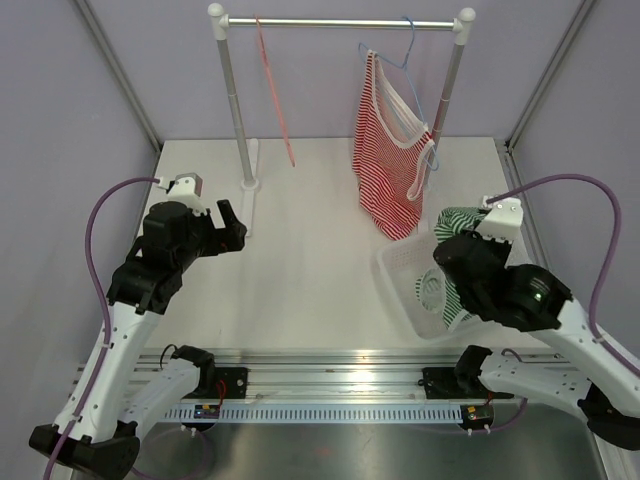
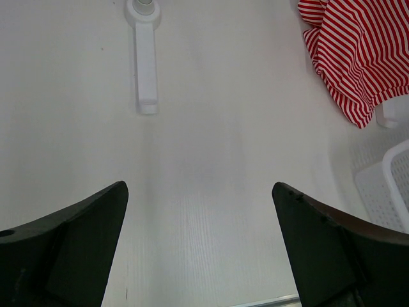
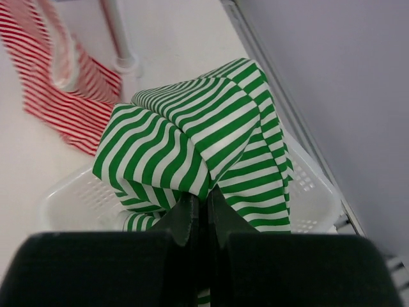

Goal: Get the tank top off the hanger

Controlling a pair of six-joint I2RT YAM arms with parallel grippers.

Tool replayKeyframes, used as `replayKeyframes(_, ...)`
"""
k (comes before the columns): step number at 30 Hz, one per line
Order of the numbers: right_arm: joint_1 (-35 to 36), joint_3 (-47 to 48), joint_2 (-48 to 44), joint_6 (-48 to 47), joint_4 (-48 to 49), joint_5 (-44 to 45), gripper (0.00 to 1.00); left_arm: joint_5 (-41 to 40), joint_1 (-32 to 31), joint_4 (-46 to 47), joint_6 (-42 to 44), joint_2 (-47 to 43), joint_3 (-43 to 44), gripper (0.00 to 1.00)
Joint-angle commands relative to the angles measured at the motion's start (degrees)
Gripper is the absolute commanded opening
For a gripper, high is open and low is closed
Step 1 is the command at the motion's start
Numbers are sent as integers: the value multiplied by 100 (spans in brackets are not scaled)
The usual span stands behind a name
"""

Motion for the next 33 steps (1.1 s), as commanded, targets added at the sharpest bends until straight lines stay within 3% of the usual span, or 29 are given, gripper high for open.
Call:
replayKeyframes(1, -828, -465, 373, 380, 558, 78, 0, 159, -10, 274, 63, -16, 9, 99)
replayKeyframes(2, -1501, -615, 409, 193, 850, -188, 0, 186, -10, 265, 63, -7, 26, 99)
replayKeyframes(5, -2244, -1187, 365, -169, 1783, -1007, 0, 265, -19, 274, 72, 2, 35, 99)
replayKeyframes(9, -2633, -1565, 680, -91, 2224, -1517, 0, 222, -19, 248, 107, 2, 44, 99)
replayKeyframes(10, -2650, -1575, 777, -21, 2207, -1518, 7, 195, -19, 221, 125, -7, 44, 99)
replayKeyframes(11, -2651, -1523, 935, 84, 1972, -1448, 71, 108, -27, 186, 160, -33, 44, 99)
replayKeyframes(12, -2651, -1479, 980, 242, 1856, -1378, 89, 107, -27, 186, 160, -33, 44, 99)
replayKeyframes(13, -2651, -1443, 989, 331, 1812, -1342, 95, 3, -36, 169, 186, -68, 26, 99)
replayKeyframes(15, -2651, -1303, 945, 227, 1802, -1211, 100, -164, -45, 133, 213, -77, 9, 99)
replayKeyframes(19, -2651, -934, 752, -517, 2100, -1288, 100, -174, -63, 159, 204, -60, -27, 99)
replayKeyframes(22, -2642, -854, 506, -1763, 3136, -2394, 99, -192, -63, 177, 204, -86, -53, 99)
replayKeyframes(25, -2651, -556, 479, -2337, 3595, -2958, 99, -236, -63, 186, 186, -130, -114, 99)
replayKeyframes(29, -2685, 198, 1056, -2911, 3736, -3460, 99, -227, -63, 230, 169, -183, -193, 99)
replayKeyframes(33, -2992, 1761, 2042, -3174, 3227, -4037, 99, -244, -63, 239, 186, -183, -229, 99)
